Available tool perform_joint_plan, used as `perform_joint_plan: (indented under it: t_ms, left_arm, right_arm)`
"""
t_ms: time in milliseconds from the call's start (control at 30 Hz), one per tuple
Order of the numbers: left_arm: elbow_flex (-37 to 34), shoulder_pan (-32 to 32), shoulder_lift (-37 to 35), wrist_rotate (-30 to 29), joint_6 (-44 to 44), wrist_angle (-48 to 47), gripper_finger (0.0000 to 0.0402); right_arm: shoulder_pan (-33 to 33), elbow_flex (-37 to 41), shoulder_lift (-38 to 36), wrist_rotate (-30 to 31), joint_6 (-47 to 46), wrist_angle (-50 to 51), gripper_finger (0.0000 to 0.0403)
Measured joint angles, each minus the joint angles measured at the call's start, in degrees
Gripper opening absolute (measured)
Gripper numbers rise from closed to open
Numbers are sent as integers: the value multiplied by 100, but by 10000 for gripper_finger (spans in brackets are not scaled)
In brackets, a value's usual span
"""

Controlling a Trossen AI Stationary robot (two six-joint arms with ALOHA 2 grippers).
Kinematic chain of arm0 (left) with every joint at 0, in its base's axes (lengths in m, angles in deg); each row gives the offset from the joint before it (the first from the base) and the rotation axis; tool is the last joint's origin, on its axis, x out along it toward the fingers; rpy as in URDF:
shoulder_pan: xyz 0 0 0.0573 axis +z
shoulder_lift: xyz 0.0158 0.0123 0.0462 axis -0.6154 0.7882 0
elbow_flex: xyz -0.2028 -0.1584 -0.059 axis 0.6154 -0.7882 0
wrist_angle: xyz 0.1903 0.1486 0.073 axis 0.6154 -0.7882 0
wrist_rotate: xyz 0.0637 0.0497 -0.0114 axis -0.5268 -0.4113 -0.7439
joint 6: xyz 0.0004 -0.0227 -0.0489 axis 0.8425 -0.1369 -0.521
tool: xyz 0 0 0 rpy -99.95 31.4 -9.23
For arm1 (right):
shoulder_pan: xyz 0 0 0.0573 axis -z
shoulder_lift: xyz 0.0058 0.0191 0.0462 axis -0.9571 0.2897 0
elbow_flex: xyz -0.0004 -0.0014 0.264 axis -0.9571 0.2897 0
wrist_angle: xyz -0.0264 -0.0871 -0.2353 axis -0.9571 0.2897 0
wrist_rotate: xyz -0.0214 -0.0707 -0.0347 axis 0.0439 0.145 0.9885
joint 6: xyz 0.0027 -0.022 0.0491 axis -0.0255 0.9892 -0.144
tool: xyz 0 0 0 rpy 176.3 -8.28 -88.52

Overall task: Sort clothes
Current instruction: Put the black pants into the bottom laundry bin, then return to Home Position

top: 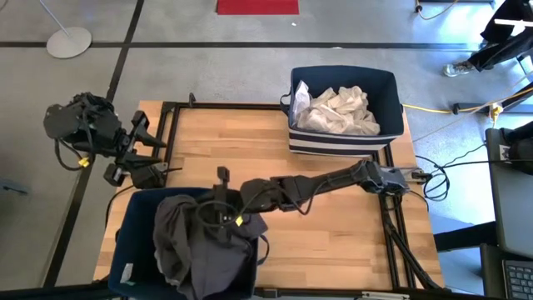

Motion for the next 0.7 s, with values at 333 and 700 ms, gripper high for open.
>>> perform_joint_plan:
  t_ms: [333, 700]
  left_arm:
    - [-4, 0, 81, 4, -399, -367, 172]
    - [-398, 2, 131, -376, -609, -455, 172]
  right_arm:
    - [-281, -6, -499, 425, -28, 1517, 241]
    - [-1080, -18, -2029, 2093, -964, 4010, 253]
